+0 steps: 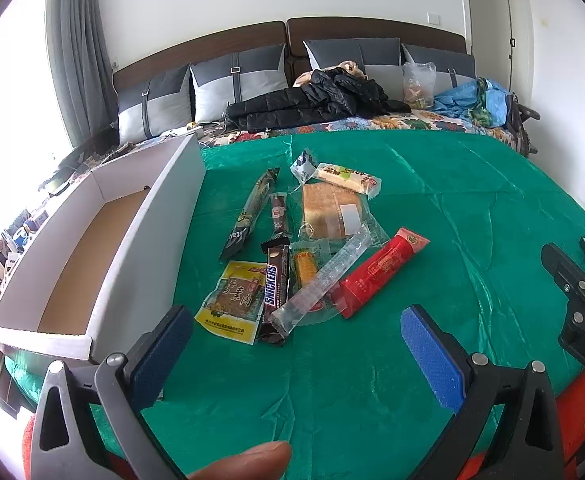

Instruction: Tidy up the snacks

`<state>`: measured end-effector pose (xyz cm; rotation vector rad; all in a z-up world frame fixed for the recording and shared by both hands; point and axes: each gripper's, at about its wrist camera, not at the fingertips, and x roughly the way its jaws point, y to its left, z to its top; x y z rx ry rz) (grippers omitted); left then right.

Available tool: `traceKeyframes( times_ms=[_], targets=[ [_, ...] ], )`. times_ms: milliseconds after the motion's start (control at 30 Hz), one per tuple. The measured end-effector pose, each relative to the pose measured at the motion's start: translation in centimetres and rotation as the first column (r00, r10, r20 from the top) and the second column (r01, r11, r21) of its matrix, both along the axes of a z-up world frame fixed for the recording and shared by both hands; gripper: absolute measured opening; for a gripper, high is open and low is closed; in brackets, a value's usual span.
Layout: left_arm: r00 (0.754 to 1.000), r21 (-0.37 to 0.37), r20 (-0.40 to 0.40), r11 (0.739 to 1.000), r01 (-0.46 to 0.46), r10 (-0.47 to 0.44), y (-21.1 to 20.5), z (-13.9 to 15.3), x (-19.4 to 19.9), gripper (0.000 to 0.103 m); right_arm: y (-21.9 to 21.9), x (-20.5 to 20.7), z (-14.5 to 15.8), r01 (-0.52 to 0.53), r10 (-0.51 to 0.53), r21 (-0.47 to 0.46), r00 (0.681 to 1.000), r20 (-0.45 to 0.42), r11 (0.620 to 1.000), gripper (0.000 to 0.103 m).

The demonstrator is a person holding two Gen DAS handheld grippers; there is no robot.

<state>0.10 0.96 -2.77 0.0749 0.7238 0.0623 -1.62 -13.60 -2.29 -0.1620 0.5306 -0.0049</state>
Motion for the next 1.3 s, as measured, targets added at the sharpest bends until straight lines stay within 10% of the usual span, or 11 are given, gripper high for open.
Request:
traceKeyframes(
  times_ms=[1300],
  targets=[
    [0.999, 0.013, -0.034, 1.0, -0.014, 0.015, 0.5, -1.6, 0.3, 0.103, -0.2, 0.5, -1.4, -0.005, 0.005, 0.018, 0.999, -0.032, 1.0, 0.094]
  ],
)
